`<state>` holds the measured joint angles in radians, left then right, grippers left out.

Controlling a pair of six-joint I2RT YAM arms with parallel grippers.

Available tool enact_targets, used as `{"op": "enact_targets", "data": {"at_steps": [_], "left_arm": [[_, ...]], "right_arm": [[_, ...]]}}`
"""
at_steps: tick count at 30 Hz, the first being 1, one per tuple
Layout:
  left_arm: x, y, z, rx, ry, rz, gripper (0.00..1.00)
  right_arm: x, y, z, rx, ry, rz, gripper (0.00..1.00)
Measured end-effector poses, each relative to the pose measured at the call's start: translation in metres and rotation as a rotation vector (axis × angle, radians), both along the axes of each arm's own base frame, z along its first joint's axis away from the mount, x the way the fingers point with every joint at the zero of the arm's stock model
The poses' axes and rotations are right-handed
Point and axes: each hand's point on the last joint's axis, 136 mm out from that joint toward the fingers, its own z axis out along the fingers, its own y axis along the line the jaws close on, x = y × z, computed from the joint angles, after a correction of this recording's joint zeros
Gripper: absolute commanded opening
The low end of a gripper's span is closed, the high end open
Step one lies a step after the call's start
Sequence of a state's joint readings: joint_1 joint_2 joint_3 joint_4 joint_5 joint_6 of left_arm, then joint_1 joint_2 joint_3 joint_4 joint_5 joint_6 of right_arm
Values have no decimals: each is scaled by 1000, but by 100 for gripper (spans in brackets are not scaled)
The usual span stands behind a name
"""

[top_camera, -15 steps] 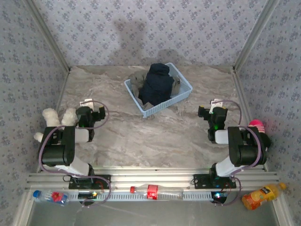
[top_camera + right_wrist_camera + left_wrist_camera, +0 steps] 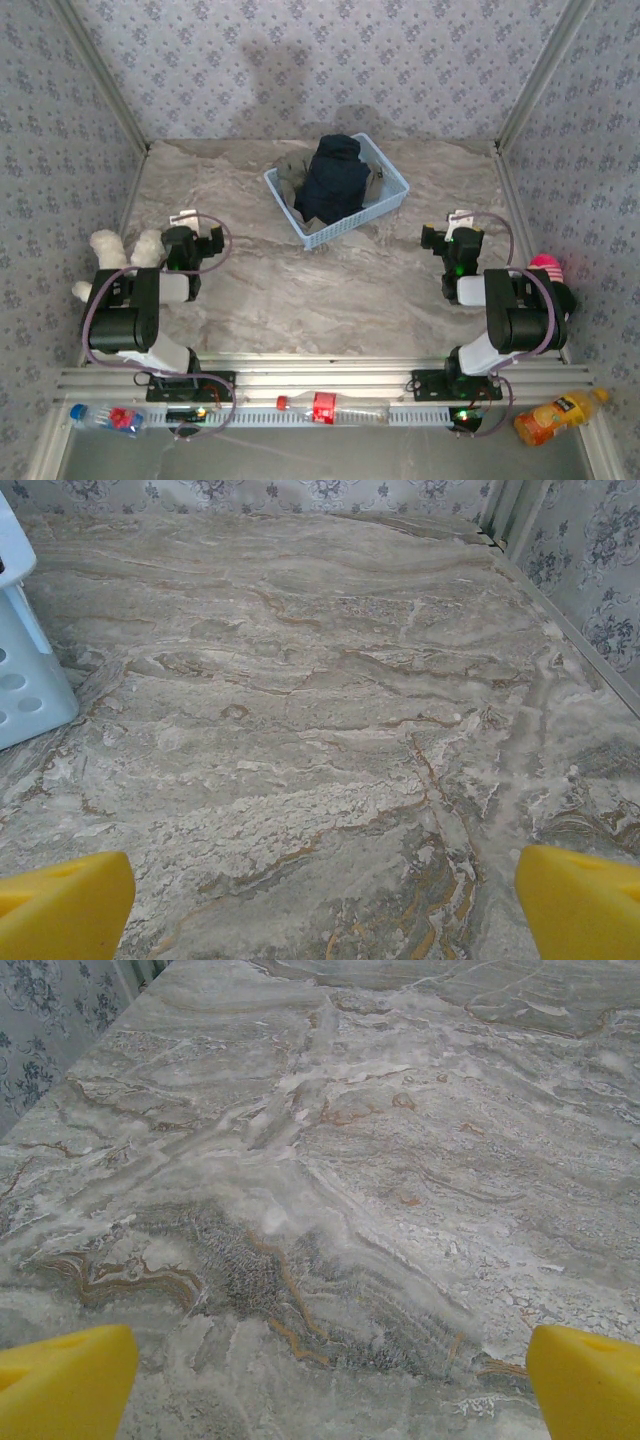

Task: Fold and stack the mixed laundry pile

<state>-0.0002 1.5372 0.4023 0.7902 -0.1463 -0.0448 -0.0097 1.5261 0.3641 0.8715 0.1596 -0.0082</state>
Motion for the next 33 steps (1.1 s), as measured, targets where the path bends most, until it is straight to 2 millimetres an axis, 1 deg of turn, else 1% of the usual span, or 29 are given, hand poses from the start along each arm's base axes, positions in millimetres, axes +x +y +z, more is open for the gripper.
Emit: {"op": "enact_targets", "data": {"at_steps": [17,20,21,23,26,28,30,33], "left_arm": [[0,-1,-1,-8,2,-11,100],[0,-2,-1,-7,29,-12,100],[1,-2,1,-5,41,-12,100],[6,-4,16,2,47,-13,100],[19,-10,54,0,24,-23,100],[28,-16,83,-13,8,-24,100],[36,-23,106,-33,12,-20,100],[42,-38,133,-92,33,-16,100]], "right_arm": [[0,1,0,7,1,12,100],[-2,0,0,10,9,7,99],[-3,0,3,11,10,5,99],[-6,0,11,12,9,2,99],[-6,-3,32,10,21,-9,98],[-1,-5,51,16,39,-18,98],[3,-5,70,37,57,-29,100],[6,-2,95,105,92,-41,99]]}}
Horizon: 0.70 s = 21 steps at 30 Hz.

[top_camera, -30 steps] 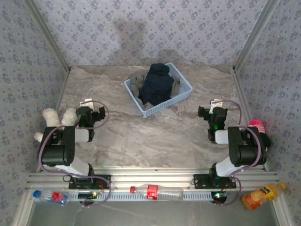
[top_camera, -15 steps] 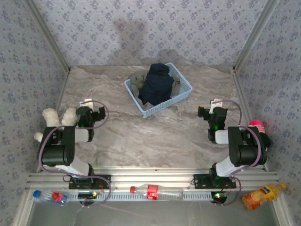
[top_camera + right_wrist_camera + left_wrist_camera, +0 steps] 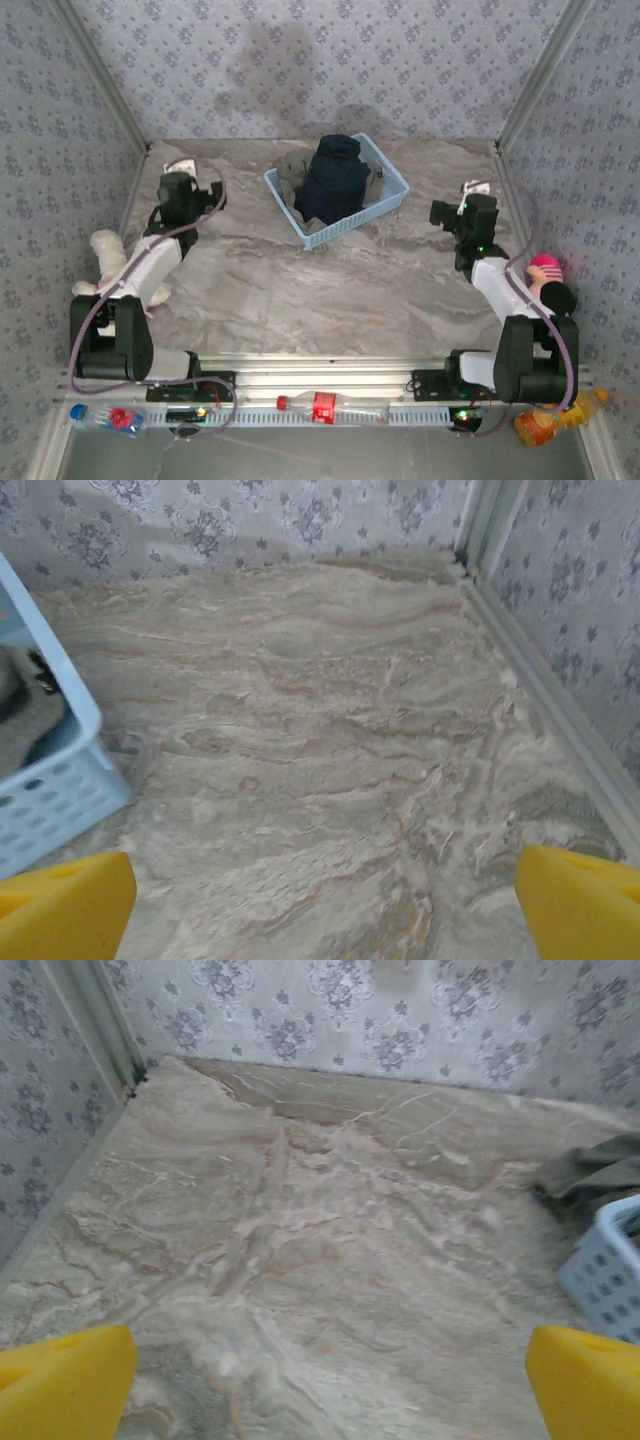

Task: Fold and stack the mixed laundry pile

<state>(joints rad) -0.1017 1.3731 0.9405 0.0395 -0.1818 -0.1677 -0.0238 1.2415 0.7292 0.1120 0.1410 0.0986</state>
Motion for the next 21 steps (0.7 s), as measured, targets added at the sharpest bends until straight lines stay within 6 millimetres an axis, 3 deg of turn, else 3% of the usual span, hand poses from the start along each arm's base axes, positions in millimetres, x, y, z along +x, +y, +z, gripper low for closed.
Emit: {"op": "enact_targets", "data": {"at_steps": [4,8,13,18,21], "left_arm": [[4,-23,11,-112,62,1,100],[-6,-53,-11,-189,161,-19,100],[-20,-90,-38,-231,272,-59,100],[-22,-92,-49,-251,310,-36,100],[-22,-93,-49,-270,311,-34,100]], "right_arm": [[0,16,22,167,59,7,87],[1,50,29,326,143,37,77],[-3,114,2,491,298,65,73],[-9,169,-30,581,411,58,67],[2,190,-46,623,452,23,64]]}}
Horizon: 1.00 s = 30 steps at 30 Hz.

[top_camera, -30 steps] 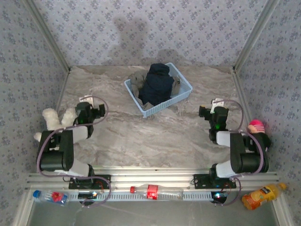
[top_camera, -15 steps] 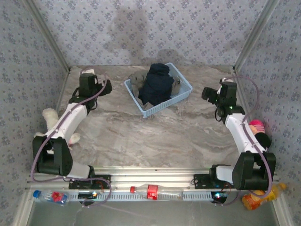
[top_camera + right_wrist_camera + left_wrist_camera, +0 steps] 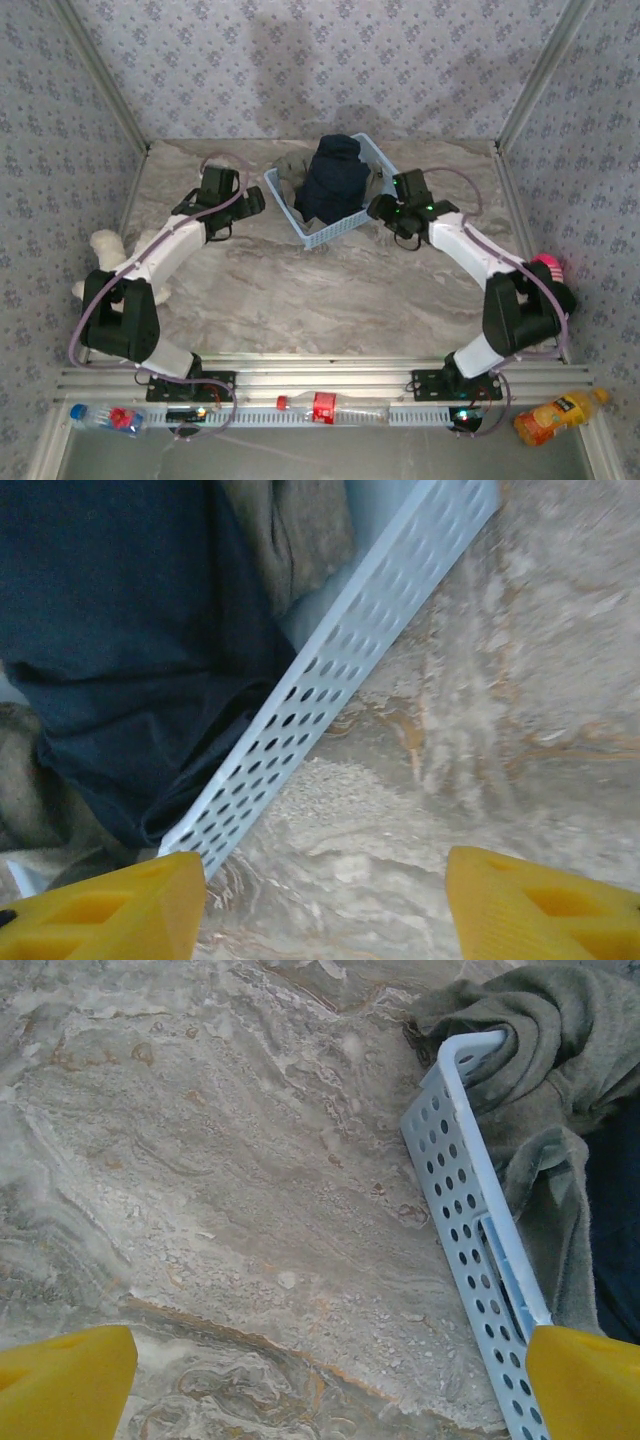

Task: Fold and stack the mixed laundry pile

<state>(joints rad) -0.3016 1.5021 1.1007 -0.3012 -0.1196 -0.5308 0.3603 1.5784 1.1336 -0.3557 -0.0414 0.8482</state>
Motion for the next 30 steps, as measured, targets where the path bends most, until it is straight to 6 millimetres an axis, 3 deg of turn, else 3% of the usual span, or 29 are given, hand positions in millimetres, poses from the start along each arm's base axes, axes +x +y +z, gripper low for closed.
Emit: {"op": "enact_targets", "data": {"at_steps": [4,11,15,19,25,30], "left_arm": [[-1,-2,-2,-15,5,-2,100],[-6,-3,-8,-8,33,-20,100],[-6,-3,-9,-8,36,-20,100],[-6,-4,-16,-15,54,-14,100],[-6,-6,-24,-42,79,7,100],[-6,-6,-25,-63,87,27,100]], "right_arm": [[22,16,-12,27,27,-51,64],[50,42,-12,48,20,-63,60],[60,45,-17,43,30,-65,59],[62,34,-21,9,56,-64,59],[53,-7,-45,-46,142,-86,59],[53,-27,-45,-53,135,-86,58]]}}
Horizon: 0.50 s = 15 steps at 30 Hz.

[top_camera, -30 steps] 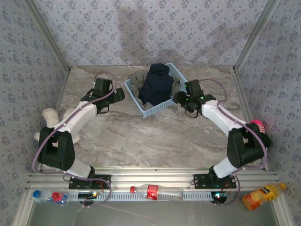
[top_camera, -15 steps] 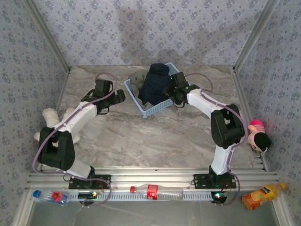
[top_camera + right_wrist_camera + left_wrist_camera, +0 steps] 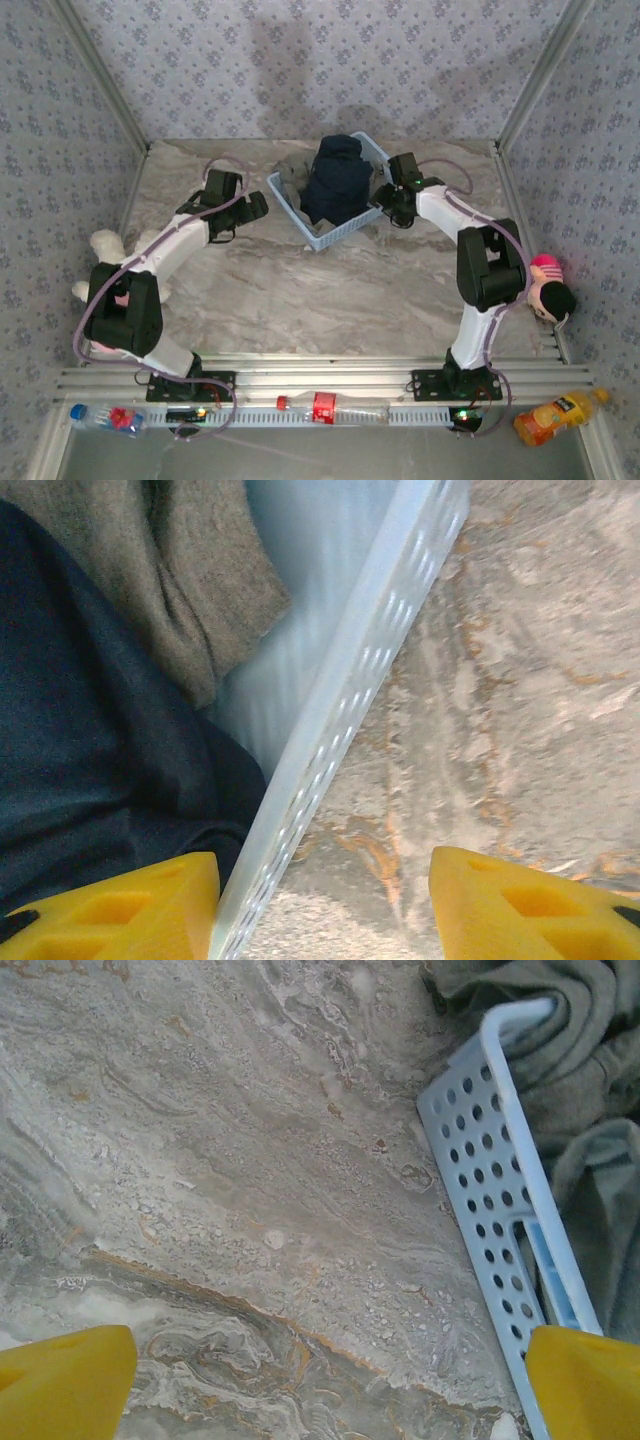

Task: Fold and stack the mixed laundry pile

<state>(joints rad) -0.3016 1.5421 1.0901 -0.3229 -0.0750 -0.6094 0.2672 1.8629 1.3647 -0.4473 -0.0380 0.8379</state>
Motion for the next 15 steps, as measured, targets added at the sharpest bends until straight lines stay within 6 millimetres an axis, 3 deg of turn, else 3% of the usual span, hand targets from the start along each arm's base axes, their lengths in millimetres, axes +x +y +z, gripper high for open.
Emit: {"op": "enact_targets", "data": {"at_steps": [4,11,13,15], "left_arm": [[-1,0,-4,-6,21,14,100],[-3,-5,-4,-15,36,18,100],[-2,-9,-3,-14,40,9,100],[0,-14,-2,-15,40,-1,100]], "right_arm": [[3,-35,0,-39,6,-6,56],[2,-151,7,-165,63,-85,54],[-3,-178,11,-202,82,-114,54],[-4,-189,17,-238,84,-115,52]]}}
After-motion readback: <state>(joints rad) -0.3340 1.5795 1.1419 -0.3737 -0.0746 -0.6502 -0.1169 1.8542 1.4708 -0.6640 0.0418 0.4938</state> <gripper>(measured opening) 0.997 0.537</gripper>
